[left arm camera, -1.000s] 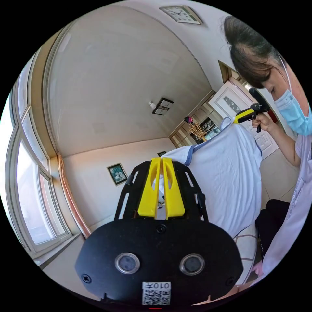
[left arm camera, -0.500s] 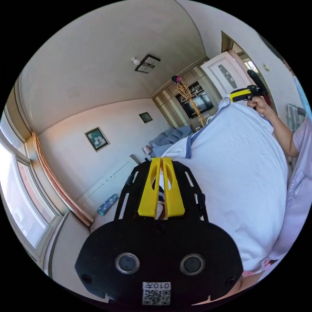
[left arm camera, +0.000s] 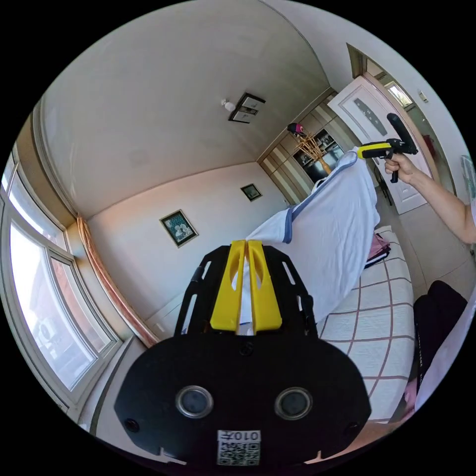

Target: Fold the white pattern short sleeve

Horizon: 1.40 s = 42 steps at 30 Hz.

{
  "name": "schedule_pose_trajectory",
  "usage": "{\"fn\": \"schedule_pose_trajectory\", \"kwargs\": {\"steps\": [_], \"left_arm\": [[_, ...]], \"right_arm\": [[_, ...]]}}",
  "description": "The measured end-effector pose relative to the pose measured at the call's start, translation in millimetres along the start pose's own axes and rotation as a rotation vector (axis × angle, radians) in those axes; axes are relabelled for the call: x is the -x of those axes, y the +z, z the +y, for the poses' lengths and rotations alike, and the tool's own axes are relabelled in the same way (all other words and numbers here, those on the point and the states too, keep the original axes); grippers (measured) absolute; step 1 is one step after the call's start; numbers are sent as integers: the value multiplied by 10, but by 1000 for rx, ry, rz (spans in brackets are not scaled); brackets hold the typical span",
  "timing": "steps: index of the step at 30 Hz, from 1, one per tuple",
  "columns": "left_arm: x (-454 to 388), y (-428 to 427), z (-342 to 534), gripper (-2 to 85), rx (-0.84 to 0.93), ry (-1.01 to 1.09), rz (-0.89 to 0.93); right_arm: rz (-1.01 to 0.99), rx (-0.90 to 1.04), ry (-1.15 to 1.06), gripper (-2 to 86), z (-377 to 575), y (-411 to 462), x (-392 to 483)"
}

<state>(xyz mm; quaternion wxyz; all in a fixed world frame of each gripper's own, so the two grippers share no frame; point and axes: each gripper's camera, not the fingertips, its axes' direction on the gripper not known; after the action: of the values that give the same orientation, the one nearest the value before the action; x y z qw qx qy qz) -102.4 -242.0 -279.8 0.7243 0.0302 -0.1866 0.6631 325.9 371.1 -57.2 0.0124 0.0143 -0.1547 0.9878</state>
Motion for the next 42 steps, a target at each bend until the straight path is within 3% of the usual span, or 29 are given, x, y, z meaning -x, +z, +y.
{"fn": "schedule_pose_trajectory", "kwargs": {"steps": [6, 13, 17, 29, 36, 38, 42], "left_arm": [[-1078, 101, 654, -3, 125, 101, 110], [-3003, 813, 2189, -3, 612, 92, 445], [-3605, 901, 2479, -3, 715, 130, 538], [-4515, 853, 2238, 1, 758, 346, 722], [-4496, 888, 2518, 49, 828, 81, 823], [-4337, 838, 2571, 66, 847, 9, 776], [-3748, 847, 2844, 91, 911, -202, 434]], "right_arm": [[-99, 140, 30, 39, 979, 495, 94], [-341, 691, 92, 39, 2739, 1629, 490], [-391, 831, 68, 39, 3154, 1906, 637], [-410, 840, 129, 39, 3349, 1831, 269], [-512, 947, 97, 48, 3437, 1971, 373], [-530, 909, 110, 56, 3335, 1882, 368], [-515, 774, 157, 57, 3090, 1711, 347]]}}
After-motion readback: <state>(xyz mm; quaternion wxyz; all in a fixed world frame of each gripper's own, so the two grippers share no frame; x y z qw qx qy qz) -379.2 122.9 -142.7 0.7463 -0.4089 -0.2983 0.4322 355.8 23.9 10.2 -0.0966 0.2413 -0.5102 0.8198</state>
